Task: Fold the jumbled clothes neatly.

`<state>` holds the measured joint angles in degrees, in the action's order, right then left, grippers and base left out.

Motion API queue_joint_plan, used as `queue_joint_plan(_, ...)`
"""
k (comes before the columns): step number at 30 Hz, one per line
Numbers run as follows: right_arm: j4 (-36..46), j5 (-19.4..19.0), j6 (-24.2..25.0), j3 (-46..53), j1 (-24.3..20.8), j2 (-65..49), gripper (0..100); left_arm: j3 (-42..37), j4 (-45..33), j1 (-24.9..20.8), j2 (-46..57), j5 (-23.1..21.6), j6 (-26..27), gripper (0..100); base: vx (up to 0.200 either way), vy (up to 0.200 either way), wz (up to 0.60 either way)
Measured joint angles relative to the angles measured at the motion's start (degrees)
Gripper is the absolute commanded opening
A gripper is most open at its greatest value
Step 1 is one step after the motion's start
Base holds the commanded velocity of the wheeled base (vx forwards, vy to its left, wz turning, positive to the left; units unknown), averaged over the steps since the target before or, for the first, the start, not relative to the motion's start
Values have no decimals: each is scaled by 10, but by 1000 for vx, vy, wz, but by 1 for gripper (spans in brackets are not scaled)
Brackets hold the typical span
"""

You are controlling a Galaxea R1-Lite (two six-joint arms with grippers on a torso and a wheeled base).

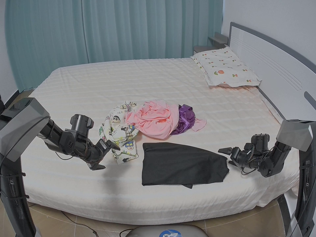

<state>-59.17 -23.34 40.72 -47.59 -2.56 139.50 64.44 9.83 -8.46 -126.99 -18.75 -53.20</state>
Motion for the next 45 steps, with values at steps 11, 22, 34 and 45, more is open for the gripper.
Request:
queue_joint_plan(11,-2,8,1,-16,-29,8,100,1,2,-1,-1,1,-1,100,73,-18,0)
queue_joint_plan(22,2,18,0,-18,-57,17,100,1,2,0,-1,1,-1,100,0,0,0)
queue_joint_plan(34,-1,34,5,-31,-98,25,0,1,3,-1,-1,1,-1,100,0,0,0)
queue_joint_plan(45,-2,40,82,-38,-97,15,0,1,3,0,-1,1,-1,100,0,0,0)
